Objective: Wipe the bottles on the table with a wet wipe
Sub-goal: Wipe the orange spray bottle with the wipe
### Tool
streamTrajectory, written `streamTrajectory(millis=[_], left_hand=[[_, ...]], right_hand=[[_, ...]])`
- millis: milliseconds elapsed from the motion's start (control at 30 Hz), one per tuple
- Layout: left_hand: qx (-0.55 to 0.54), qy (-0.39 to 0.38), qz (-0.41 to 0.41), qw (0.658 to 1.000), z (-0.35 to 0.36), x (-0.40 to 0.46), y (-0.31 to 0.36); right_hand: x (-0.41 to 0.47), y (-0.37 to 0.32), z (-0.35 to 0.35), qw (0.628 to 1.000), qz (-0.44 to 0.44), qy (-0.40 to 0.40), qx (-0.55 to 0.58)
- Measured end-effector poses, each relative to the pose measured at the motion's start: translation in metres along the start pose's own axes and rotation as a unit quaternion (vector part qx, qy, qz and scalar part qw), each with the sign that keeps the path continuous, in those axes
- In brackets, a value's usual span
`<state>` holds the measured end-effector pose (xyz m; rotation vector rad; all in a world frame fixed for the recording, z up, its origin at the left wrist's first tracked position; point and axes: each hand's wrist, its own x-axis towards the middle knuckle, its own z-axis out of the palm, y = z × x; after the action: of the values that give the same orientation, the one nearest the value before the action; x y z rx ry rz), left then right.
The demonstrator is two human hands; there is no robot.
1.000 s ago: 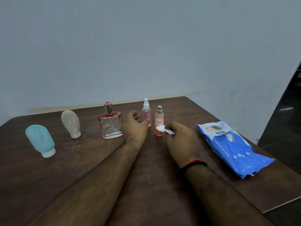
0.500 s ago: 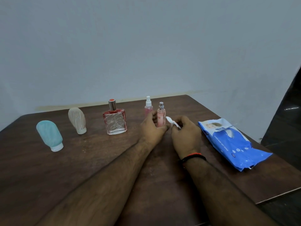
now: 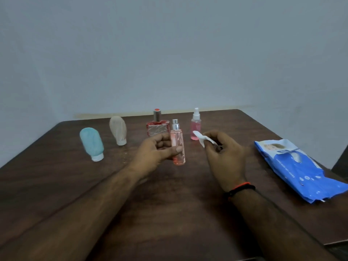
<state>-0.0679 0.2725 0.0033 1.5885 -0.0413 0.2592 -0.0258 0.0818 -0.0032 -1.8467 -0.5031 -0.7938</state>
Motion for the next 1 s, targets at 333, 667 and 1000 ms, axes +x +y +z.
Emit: streamTrajectory(millis=[333,667,1000], left_hand=[[-0.086,-0.027,-0.014,0.996,-0.100,-0.059,-0.001],[-0.133,0.002,-0.013,0.991,-0.121,-0.058,-0.010],[-0.122,-0.045,-0.026,0.991,-0.119,-0.058,-0.010]], right_hand=[[-0.035,-0.085,0.081,0.980,-0.161,-0.088,0.077],[-0.048,-0.084,0.083,0.956,-0.157,-0.240,0.067],[-0.039,-0.082,0.088,0.978,-0.094,-0.145,0.117]])
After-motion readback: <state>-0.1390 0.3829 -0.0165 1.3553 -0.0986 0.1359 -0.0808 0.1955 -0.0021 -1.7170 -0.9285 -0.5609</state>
